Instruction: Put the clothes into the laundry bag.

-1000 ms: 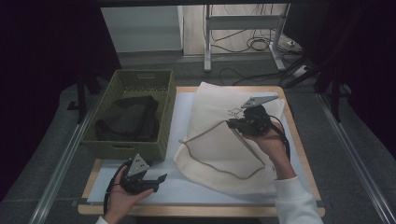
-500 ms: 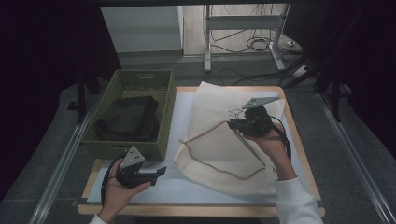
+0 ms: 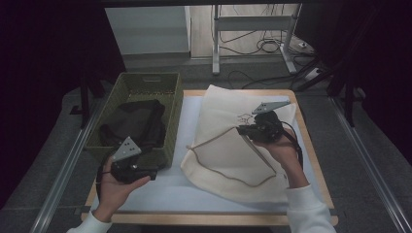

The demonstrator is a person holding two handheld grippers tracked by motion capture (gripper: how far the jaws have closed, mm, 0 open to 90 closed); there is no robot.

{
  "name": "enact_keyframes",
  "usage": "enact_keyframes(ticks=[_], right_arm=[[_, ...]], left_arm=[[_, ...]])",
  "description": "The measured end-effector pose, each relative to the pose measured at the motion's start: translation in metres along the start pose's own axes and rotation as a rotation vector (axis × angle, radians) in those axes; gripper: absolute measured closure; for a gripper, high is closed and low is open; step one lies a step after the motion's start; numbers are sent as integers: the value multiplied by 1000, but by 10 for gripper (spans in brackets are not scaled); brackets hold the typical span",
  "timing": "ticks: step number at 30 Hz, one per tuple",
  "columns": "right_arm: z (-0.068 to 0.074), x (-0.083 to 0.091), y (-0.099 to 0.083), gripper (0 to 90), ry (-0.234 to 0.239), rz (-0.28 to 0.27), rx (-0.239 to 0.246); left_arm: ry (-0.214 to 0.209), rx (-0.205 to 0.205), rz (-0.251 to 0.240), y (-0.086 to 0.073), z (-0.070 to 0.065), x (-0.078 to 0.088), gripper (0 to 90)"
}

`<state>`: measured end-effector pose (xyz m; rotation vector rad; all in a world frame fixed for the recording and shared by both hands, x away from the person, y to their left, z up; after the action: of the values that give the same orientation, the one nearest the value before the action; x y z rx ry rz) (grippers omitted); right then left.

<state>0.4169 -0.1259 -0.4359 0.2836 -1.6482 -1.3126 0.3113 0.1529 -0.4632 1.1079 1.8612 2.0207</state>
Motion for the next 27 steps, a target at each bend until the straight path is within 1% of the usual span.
enact_keyframes(ticks=[1,2,3,4,5,9,10,11,15,21,25,27], right_arm=[[0,0,0,865,0,0,0],[0,0,0,865,0,1,0],[0,0,0,865,0,0,1],[0,0,0,865,0,0,1],[0,-1,0,865,0,-1,1],[0,0,0,865,1,0,2],[0,0,0,865,0,0,3],[0,0,0,864,-1,-1,3],[0,0,1,864,-3,-3,6],[0,0,1,864,-4,-5,7],[0,0,1,864,-4,-6,8],[0,-1,1,864,-3,-4,9]], left_arm=[[4,1,-3,4,2,1,264],[4,1,-3,4,2,1,265],[8,1,-8,10,6,1,266],[8,1,-8,10,6,1,266],[17,-5,-9,15,10,1,266],[24,-9,-4,20,14,-2,266],[29,-12,4,23,17,-4,265],[29,-12,4,23,17,-4,264],[41,-11,17,28,25,-8,263],[53,-12,28,31,33,-11,261],[56,-12,37,31,37,-14,257],[65,-8,46,31,42,-17,256]])
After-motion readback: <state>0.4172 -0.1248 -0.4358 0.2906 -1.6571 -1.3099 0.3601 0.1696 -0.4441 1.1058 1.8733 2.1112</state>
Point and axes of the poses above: each handheld gripper's, and its own axes: x roughly backward along the jaws, y roughly out of its top, z roughly to its left, the point moved 9 cm from there along -x, roughly forward along the jaws, and after that the axes turned 7 degrees about -z, right-handed, at the moved point
